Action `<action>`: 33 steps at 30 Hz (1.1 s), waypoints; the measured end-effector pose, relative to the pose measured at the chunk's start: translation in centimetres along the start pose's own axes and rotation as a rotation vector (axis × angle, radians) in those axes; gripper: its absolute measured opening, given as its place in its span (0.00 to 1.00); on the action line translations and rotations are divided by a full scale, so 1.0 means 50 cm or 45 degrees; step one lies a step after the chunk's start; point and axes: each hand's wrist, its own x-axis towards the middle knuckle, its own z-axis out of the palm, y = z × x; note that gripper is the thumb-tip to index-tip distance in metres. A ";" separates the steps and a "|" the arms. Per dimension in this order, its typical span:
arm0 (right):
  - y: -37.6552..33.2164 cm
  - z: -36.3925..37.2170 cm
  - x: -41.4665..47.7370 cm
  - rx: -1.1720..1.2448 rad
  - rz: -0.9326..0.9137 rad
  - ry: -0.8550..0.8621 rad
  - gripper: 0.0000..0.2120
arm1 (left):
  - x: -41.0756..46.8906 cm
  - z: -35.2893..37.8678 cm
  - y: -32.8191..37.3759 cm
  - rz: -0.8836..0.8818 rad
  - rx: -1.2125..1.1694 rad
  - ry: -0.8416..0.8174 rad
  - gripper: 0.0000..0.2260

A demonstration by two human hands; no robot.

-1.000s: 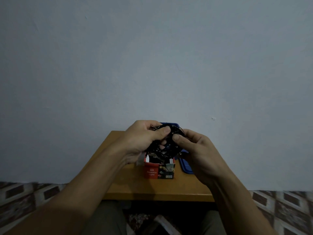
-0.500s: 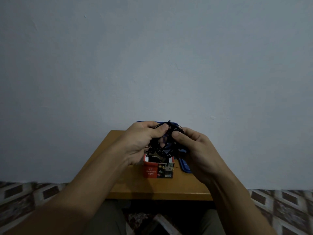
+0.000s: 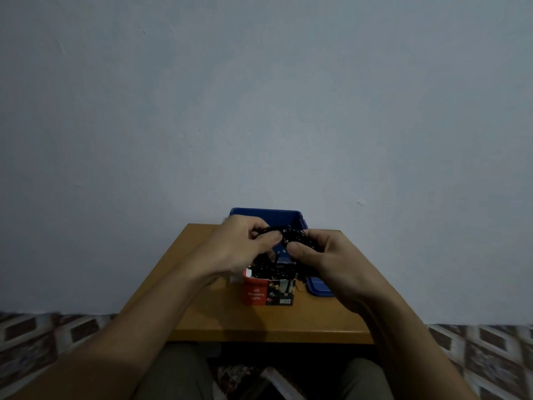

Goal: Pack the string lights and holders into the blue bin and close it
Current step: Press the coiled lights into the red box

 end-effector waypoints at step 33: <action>0.063 -0.014 0.243 -0.641 -0.071 0.190 0.05 | 0.184 -0.015 -0.136 0.029 0.260 0.346 0.08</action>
